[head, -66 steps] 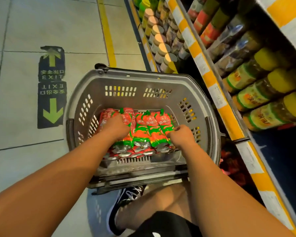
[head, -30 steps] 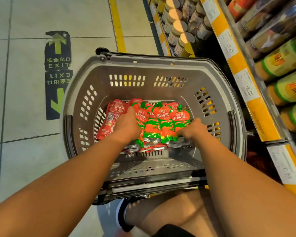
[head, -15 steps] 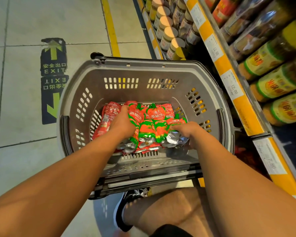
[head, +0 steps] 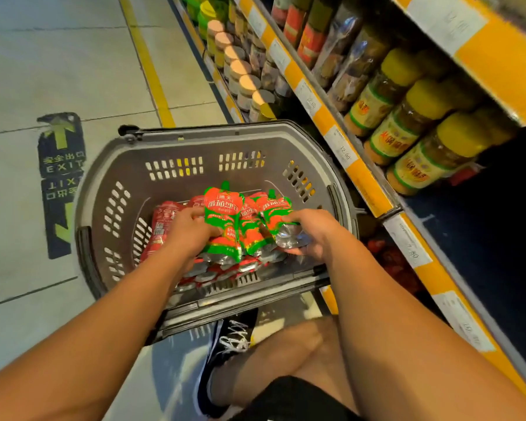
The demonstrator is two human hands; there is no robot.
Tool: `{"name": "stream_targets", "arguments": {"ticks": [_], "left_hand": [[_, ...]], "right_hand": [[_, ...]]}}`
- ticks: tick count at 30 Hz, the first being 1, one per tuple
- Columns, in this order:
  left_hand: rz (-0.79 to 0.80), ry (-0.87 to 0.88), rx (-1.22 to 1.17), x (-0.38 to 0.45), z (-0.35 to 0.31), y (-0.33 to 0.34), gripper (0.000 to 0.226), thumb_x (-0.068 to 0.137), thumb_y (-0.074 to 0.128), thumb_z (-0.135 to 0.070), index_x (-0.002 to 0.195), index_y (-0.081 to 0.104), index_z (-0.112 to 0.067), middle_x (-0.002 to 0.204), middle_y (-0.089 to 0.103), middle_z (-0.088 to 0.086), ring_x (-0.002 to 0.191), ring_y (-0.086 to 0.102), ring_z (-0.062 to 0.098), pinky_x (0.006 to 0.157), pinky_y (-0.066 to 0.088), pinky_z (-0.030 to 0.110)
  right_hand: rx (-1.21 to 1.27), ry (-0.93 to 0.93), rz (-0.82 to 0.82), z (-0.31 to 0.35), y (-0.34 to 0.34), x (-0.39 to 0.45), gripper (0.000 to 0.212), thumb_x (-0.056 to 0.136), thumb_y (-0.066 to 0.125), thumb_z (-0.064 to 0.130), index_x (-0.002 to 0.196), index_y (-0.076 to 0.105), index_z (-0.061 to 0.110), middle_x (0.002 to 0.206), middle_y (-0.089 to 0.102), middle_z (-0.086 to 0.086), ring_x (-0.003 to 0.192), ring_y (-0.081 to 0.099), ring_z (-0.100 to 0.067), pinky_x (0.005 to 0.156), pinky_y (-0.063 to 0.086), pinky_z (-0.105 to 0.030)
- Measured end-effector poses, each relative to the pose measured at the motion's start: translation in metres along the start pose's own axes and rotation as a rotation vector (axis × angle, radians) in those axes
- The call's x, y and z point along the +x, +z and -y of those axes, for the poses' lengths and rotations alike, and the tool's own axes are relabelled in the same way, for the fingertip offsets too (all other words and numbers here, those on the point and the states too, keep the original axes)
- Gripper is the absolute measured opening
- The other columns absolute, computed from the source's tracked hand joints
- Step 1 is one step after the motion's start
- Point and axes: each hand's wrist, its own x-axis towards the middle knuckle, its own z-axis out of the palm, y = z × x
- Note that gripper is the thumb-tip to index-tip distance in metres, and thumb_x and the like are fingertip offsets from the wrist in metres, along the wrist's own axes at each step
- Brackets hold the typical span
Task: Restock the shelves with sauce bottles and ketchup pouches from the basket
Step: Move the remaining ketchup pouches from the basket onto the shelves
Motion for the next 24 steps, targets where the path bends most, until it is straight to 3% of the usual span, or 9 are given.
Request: {"name": "stream_targets", "arguments": {"ticks": [2,5,8,12,14,16,18,21,24], "left_hand": [[0.053,-0.005,-0.102,-0.012,0.001,0.000,0.040,0.082,0.075,0.010,0.115,0.066,-0.010,0.107,0.076,0.016,0.089,0.077,0.038,0.087,0.060,0.059],[0.157,-0.013,-0.215,-0.032,-0.001,-0.003,0.032,0.086,0.068,0.009,0.116,0.069,-0.002,0.108,0.076,0.022,0.095,0.075,0.042,0.090,0.058,0.062],[0.177,0.020,-0.281,-0.052,-0.008,-0.008,0.036,0.085,0.067,0.011,0.118,0.068,-0.003,0.108,0.076,0.022,0.093,0.076,0.038,0.087,0.061,0.053],[0.139,0.081,-0.350,-0.078,-0.022,-0.012,0.043,0.084,0.069,0.013,0.121,0.062,-0.009,0.108,0.077,0.017,0.090,0.077,0.034,0.082,0.063,0.052],[0.162,0.112,-0.379,-0.092,-0.030,-0.011,0.045,0.084,0.068,0.013,0.124,0.060,-0.006,0.110,0.076,0.019,0.086,0.078,0.031,0.073,0.065,0.046],[0.194,0.142,-0.392,-0.108,-0.038,-0.006,0.045,0.086,0.066,0.013,0.128,0.058,-0.003,0.112,0.075,0.020,0.087,0.077,0.030,0.072,0.065,0.042],[0.235,0.165,-0.401,-0.125,-0.045,0.000,0.044,0.088,0.065,0.011,0.129,0.058,-0.002,0.114,0.075,0.021,0.093,0.076,0.033,0.081,0.063,0.048],[0.285,0.184,-0.397,-0.150,-0.056,0.012,0.044,0.090,0.065,0.006,0.133,0.057,-0.001,0.121,0.071,0.026,0.100,0.072,0.038,0.092,0.058,0.056],[0.329,0.192,-0.418,-0.175,-0.067,0.025,0.045,0.091,0.065,0.004,0.135,0.054,0.001,0.121,0.070,0.027,0.095,0.073,0.036,0.080,0.061,0.050]], "right_hand": [[0.034,-0.035,-0.001,0.001,-0.006,-0.011,0.030,0.085,0.075,0.006,0.113,0.067,0.003,0.107,0.073,-0.020,0.095,0.075,-0.039,0.086,0.059,-0.060],[0.050,-0.087,-0.007,0.000,-0.014,-0.028,0.022,0.085,0.074,0.006,0.107,0.069,0.005,0.087,0.076,-0.014,0.079,0.075,-0.035,0.076,0.062,-0.046],[0.093,-0.147,-0.025,0.000,-0.018,-0.043,0.026,0.084,0.072,0.002,0.110,0.068,0.002,0.104,0.076,-0.018,0.089,0.074,-0.039,0.080,0.054,-0.047],[0.196,-0.231,-0.045,-0.002,-0.025,-0.068,0.015,0.085,0.070,-0.002,0.098,0.069,0.007,0.095,0.076,-0.017,0.071,0.073,-0.029,0.058,0.055,-0.033],[0.256,-0.280,-0.060,-0.004,-0.028,-0.082,0.017,0.083,0.071,-0.002,0.096,0.070,0.009,0.096,0.076,-0.017,0.073,0.073,-0.030,0.057,0.055,-0.033],[0.316,-0.326,-0.078,-0.007,-0.031,-0.097,0.026,0.082,0.074,0.000,0.104,0.069,0.012,0.100,0.076,-0.016,0.077,0.075,-0.032,0.053,0.055,-0.033],[0.375,-0.369,-0.090,-0.011,-0.035,-0.112,0.040,0.081,0.077,0.004,0.118,0.065,0.016,0.105,0.076,-0.014,0.083,0.076,-0.032,0.049,0.053,-0.030],[0.463,-0.435,-0.097,-0.021,-0.042,-0.133,0.038,0.081,0.077,0.006,0.115,0.066,0.019,0.096,0.079,-0.008,0.078,0.077,-0.029,0.051,0.055,-0.031],[0.562,-0.470,-0.100,-0.035,-0.051,-0.153,0.036,0.081,0.077,0.003,0.110,0.067,0.020,0.098,0.079,-0.009,0.085,0.077,-0.032,0.061,0.059,-0.037]]}}
